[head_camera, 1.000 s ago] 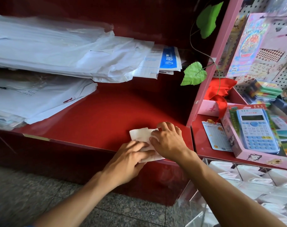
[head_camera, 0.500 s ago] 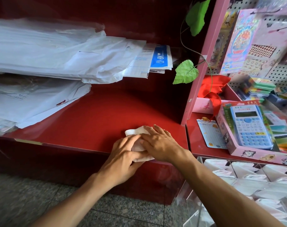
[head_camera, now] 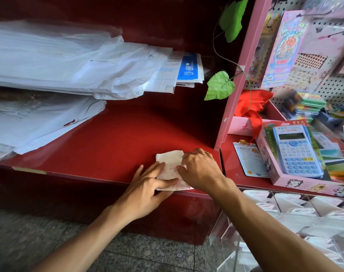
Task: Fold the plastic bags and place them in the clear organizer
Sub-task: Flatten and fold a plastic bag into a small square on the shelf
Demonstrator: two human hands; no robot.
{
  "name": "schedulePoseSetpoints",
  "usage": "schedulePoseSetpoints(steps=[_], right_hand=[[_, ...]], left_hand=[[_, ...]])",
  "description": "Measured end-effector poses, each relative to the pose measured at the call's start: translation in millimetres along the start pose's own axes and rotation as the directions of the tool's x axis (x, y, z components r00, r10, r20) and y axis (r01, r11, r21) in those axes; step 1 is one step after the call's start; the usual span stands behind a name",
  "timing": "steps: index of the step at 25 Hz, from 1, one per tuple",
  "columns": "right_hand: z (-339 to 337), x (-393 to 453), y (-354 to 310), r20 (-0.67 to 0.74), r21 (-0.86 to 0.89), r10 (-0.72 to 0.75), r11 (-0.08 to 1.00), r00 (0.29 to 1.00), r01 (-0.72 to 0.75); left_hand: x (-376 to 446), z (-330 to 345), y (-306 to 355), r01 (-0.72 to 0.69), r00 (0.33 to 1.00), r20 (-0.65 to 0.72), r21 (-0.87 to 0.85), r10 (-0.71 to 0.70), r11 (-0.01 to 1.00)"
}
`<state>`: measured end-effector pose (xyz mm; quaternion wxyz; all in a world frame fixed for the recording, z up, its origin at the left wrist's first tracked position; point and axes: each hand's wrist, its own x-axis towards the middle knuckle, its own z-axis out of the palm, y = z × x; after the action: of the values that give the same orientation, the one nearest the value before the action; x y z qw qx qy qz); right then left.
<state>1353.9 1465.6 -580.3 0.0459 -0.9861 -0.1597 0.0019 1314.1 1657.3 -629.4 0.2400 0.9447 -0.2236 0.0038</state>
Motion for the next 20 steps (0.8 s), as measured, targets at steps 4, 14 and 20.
schedulePoseSetpoints(steps=[4, 14, 20], right_hand=[[-7.5, -4.0, -1.3, -0.087, 0.059, -0.079, 0.995, 0.993, 0.084], [-14.8, -11.0, 23.1, 0.250, 0.202, -0.163, 0.973, 0.954, 0.114], [-17.5, -11.6, 26.8, 0.338, 0.137, -0.190, 0.979, 0.922, 0.151]], left_hand=[[1.9, -3.1, 2.8, -0.022, 1.000, 0.009, -0.033, 0.022, 0.999], [1.0, -2.8, -1.2, -0.020, 0.996, -0.091, -0.073, 0.014, 0.997], [3.6, -7.6, -3.2, -0.006, 0.983, -0.182, -0.141, -0.020, 0.990]])
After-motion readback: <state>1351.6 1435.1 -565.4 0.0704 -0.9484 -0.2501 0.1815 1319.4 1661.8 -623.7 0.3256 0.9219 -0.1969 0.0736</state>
